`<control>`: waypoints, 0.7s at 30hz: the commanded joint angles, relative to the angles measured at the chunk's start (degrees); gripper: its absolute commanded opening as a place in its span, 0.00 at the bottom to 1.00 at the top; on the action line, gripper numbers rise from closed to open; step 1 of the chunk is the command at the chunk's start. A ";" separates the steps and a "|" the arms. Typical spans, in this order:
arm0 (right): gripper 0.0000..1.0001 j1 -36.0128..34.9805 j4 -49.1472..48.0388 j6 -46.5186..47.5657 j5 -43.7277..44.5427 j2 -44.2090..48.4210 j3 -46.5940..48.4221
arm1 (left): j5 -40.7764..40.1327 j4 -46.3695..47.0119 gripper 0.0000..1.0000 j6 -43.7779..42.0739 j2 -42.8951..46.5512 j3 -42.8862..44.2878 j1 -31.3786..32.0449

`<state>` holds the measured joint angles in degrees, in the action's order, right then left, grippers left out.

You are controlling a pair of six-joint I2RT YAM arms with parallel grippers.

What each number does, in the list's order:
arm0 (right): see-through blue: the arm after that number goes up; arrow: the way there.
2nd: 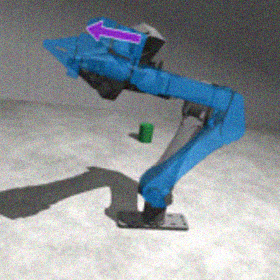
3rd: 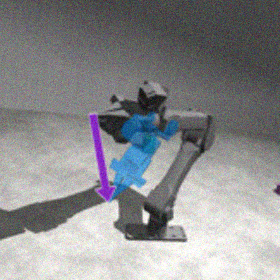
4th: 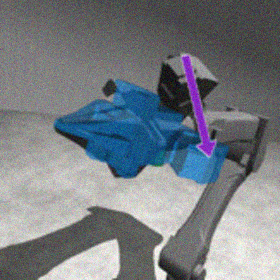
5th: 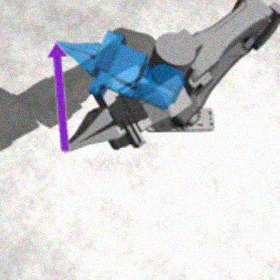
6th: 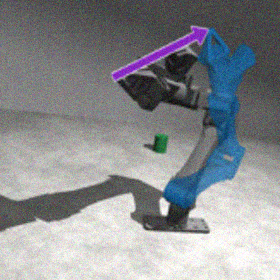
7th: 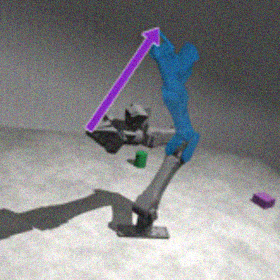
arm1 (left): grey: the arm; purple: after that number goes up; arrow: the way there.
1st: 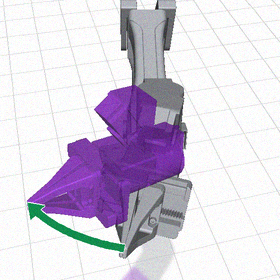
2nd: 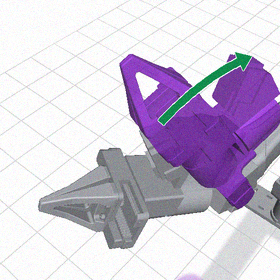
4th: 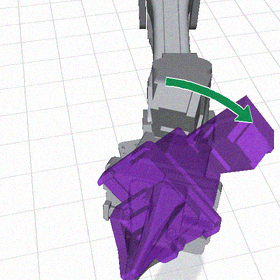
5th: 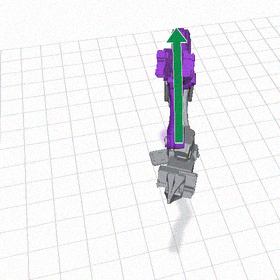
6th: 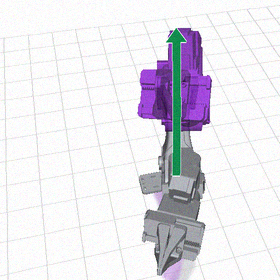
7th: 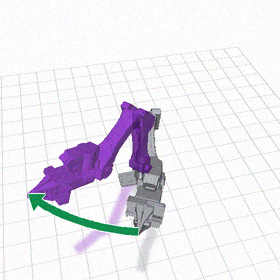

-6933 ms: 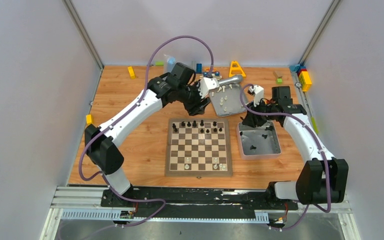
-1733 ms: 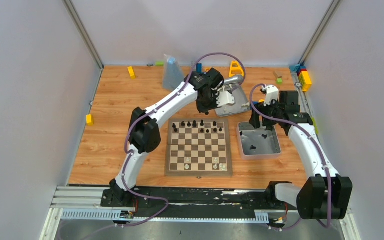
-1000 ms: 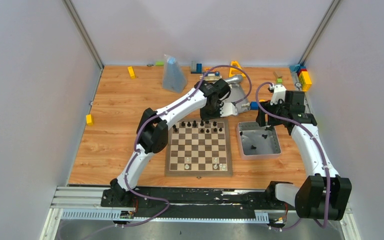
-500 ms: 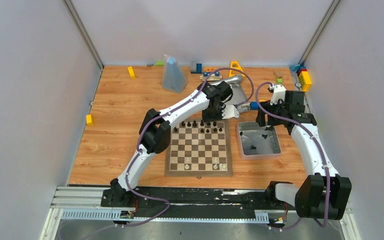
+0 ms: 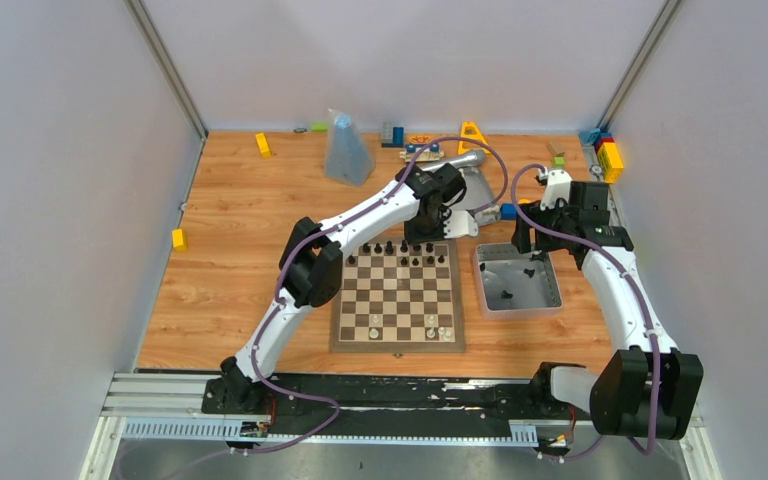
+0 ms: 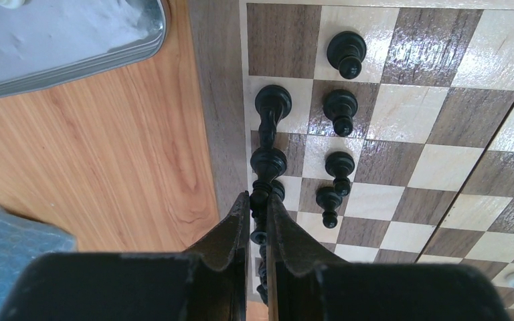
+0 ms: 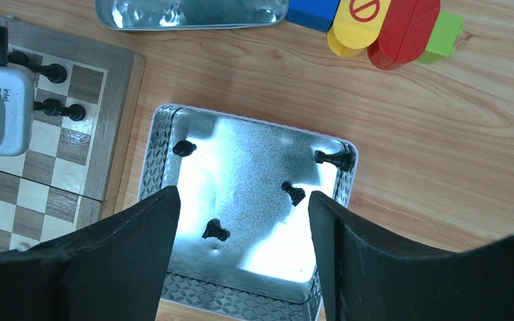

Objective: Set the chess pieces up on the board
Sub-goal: Place the chess piece on the chessboard.

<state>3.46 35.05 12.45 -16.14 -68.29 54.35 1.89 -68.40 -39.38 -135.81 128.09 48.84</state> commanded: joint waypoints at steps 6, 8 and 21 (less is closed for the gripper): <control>0.72 0.14 -1.21 -0.32 -0.49 -0.53 -0.03 | -0.87 0.08 0.17 -0.58 -0.33 1.05 0.73; 0.72 0.21 -1.12 -0.32 -0.43 -0.53 -0.03 | -0.58 -0.01 0.18 -0.48 -0.27 1.09 0.75; 0.72 0.23 -0.95 -0.23 -0.54 -0.77 -0.03 | -0.57 -0.09 0.21 -0.12 -1.10 0.84 0.88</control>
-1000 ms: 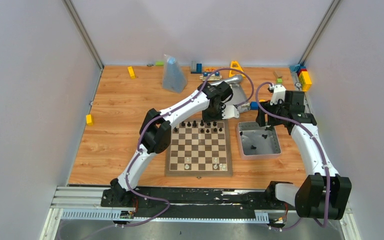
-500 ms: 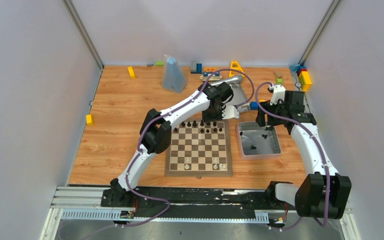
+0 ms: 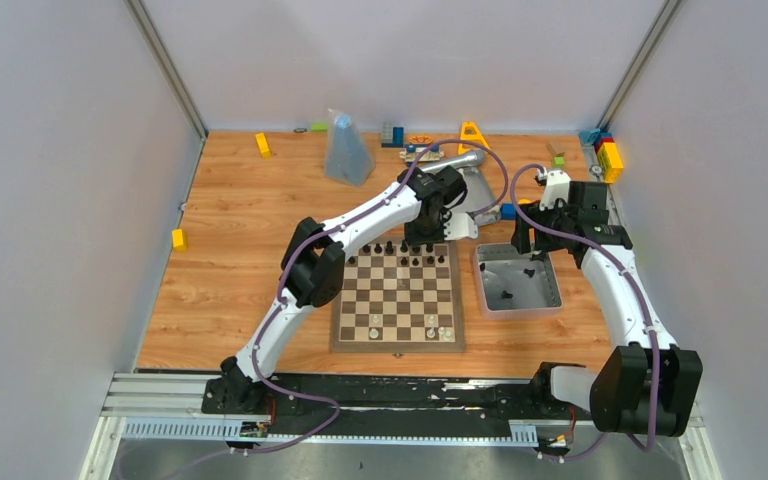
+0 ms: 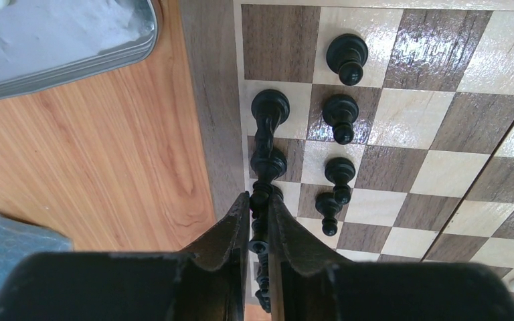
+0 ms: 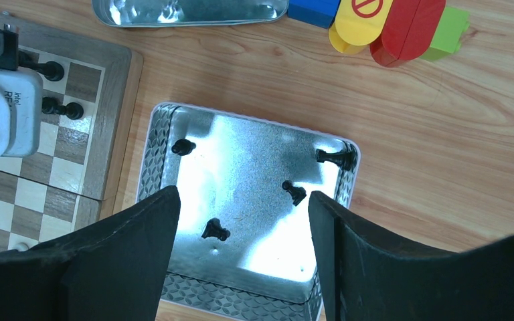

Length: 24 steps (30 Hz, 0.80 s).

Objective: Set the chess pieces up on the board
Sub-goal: Place the chess piece on the chessboard.

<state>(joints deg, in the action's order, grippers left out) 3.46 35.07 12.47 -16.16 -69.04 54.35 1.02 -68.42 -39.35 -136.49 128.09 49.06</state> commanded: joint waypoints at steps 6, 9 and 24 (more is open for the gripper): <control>0.72 0.23 -0.88 -0.17 -0.63 -0.22 -0.03 | 0.27 0.53 0.29 0.30 -0.16 0.91 0.68; 0.72 0.23 -0.88 -0.09 -0.55 -0.31 -0.03 | 0.43 0.94 0.33 0.60 0.06 0.97 0.69; 0.71 1.11 0.92 2.21 0.85 -4.26 0.72 | -0.71 5.41 0.46 1.85 8.28 -2.99 0.60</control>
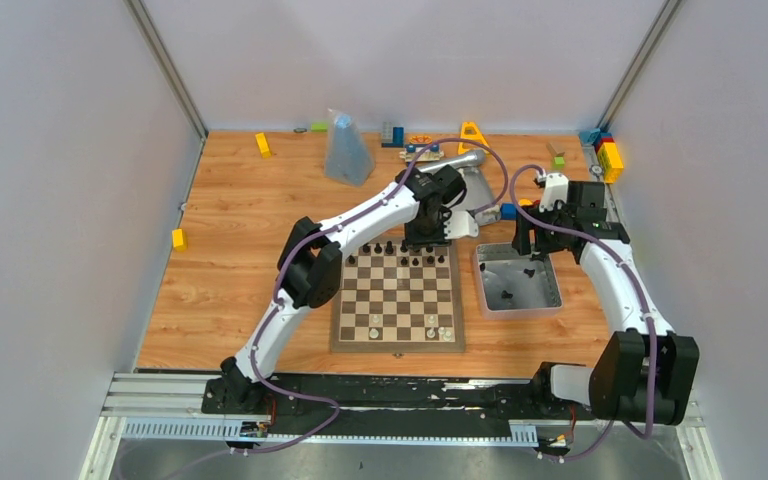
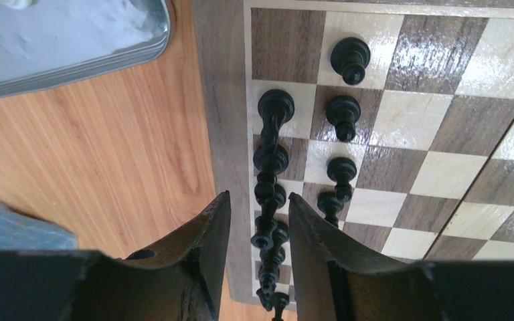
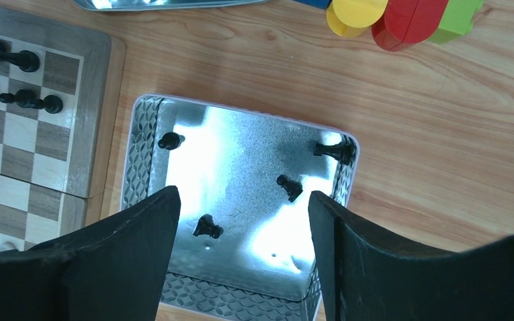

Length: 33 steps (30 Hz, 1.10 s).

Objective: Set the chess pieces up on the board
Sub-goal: Place the chess piece on the chessboard, then pick up the chess piece from the storage box.

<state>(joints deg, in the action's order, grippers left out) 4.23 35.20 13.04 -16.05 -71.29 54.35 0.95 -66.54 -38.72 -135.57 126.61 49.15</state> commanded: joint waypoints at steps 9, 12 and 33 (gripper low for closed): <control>0.68 0.26 3.69 10.59 1.14 -7.72 0.00 | -1.85 11.00 0.49 3.84 16.66 -7.79 -0.18; 0.67 0.25 3.61 14.92 2.30 -9.40 -0.73 | -1.34 12.21 0.49 4.50 19.60 -10.16 -0.63; 0.47 0.34 1.36 28.35 8.04 -21.00 -1.03 | -1.30 12.93 0.50 4.44 26.92 -18.75 -0.89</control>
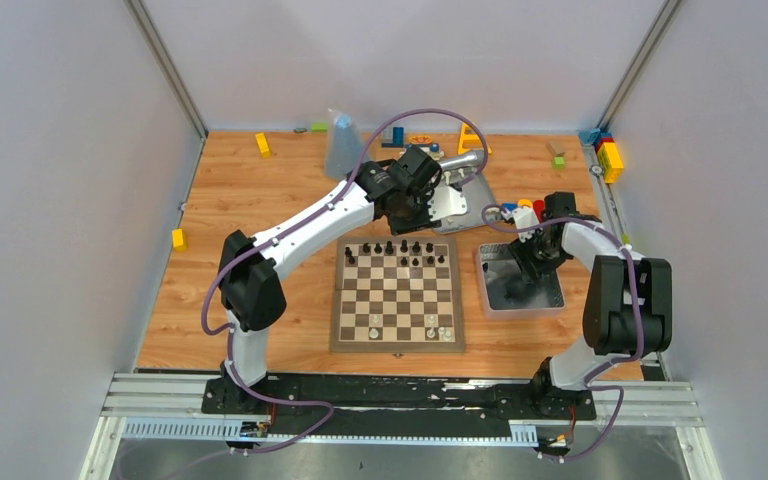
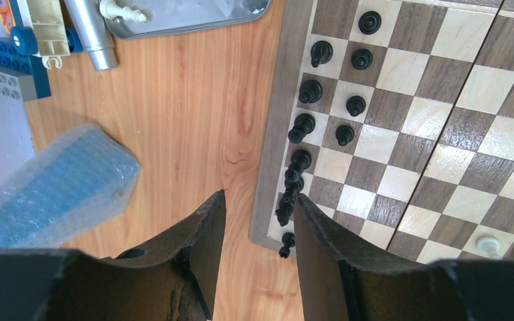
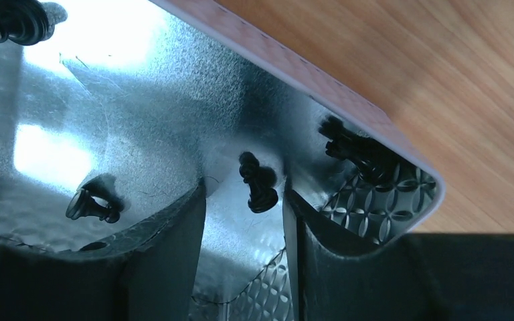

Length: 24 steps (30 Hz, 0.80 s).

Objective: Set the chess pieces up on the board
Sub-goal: Pick up the chess piece from the storage box.

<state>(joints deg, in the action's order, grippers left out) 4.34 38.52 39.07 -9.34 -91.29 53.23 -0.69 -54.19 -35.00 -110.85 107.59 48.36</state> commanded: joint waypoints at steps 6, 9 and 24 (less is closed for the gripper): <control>0.37 0.23 -2.40 2.84 2.34 -1.73 -0.22 | 0.34 0.27 0.50 0.66 2.04 0.27 -0.11; 0.33 0.23 -2.40 3.02 2.69 -1.70 -0.56 | 0.34 0.30 0.50 0.71 2.04 0.25 -0.11; 0.03 0.23 -1.13 2.76 0.64 1.40 -0.76 | 2.42 1.76 0.50 2.25 3.24 0.18 -0.96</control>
<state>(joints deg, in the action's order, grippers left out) 4.34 37.01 41.69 -6.79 -91.53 53.17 -0.40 -54.13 -34.57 -110.85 107.55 48.16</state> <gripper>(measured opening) 0.187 0.499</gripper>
